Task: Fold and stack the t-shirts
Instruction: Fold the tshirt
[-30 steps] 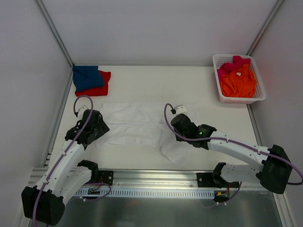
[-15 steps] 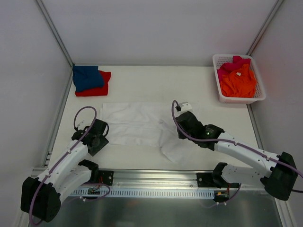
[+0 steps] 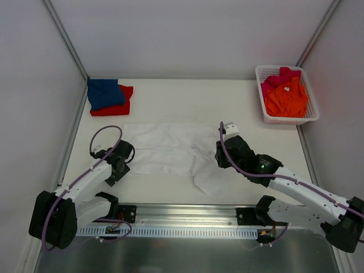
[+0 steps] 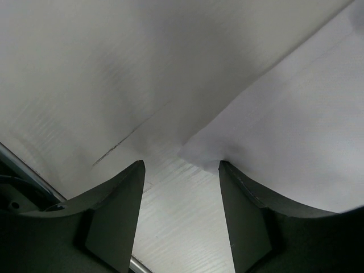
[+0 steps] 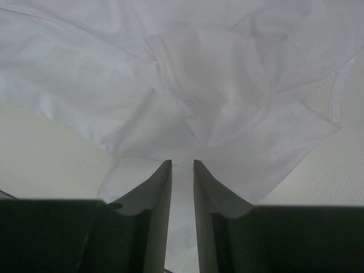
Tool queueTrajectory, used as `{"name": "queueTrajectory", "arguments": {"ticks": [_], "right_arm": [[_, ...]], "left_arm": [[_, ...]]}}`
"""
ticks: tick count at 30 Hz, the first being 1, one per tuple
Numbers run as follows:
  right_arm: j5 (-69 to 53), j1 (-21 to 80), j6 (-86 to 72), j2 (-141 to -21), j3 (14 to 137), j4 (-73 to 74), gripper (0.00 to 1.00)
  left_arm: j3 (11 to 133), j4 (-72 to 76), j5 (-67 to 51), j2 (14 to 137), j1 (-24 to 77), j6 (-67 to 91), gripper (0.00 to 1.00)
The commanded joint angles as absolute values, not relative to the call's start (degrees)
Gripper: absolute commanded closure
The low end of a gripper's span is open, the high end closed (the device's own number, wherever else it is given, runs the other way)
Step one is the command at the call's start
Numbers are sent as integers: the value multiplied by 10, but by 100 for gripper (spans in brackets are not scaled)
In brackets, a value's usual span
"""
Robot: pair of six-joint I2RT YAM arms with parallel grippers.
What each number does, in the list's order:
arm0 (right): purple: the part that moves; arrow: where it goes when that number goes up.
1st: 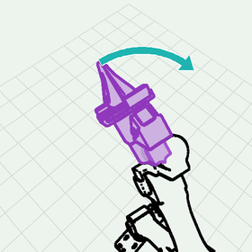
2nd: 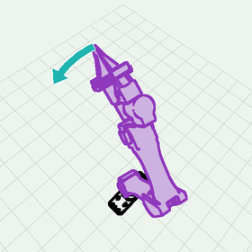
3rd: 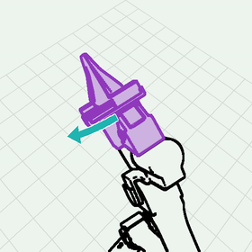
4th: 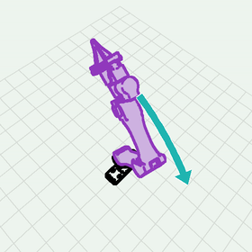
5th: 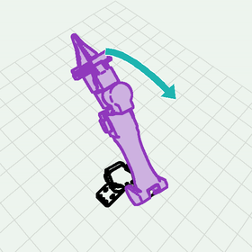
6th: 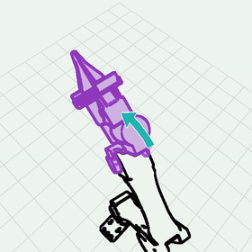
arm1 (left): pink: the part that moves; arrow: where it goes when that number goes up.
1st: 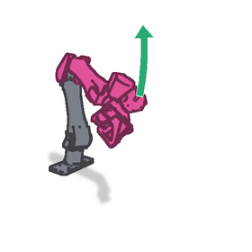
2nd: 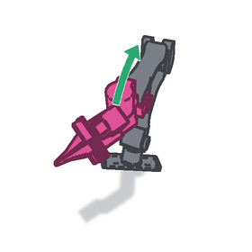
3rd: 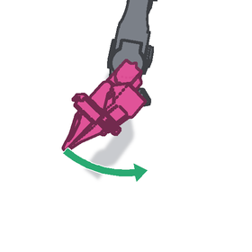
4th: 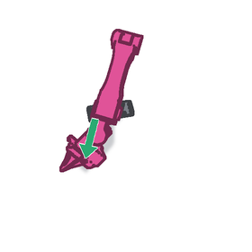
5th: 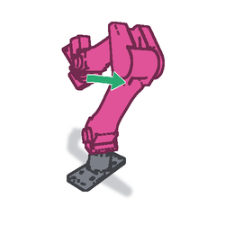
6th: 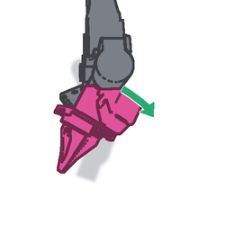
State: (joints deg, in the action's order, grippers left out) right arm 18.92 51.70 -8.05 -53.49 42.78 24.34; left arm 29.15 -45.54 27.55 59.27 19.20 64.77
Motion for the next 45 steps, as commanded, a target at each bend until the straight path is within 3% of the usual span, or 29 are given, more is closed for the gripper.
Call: {"name": "queueTrajectory", "arguments": {"ticks": [1, 7, 10, 13, 15, 22, 33, 45], "right_arm": [[179, 516, -75, -508, 427, 243, 75], [171, 515, -78, -506, 428, 246, 75], [165, 515, -81, -505, 429, 248, 75], [161, 515, -85, -495, 425, 251, 75], [159, 515, -92, -485, 417, 252, 75], [142, 516, -134, -462, 368, 258, 75], [125, 528, -211, -395, 281, 308, 72], [199, 660, -302, -391, 261, 375, 63]], "left_arm": [[309, -435, 296, 596, 200, 655, 45], [313, -412, 280, 619, 205, 647, 46], [315, -398, 275, 629, 206, 642, 53], [317, -390, 272, 645, 207, 644, 64], [317, -385, 271, 649, 207, 647, 78], [317, -376, 272, 658, 212, 646, 96], [315, -374, 274, 644, 213, 637, 100], [313, -372, 271, 643, 213, 633, 100]]}}
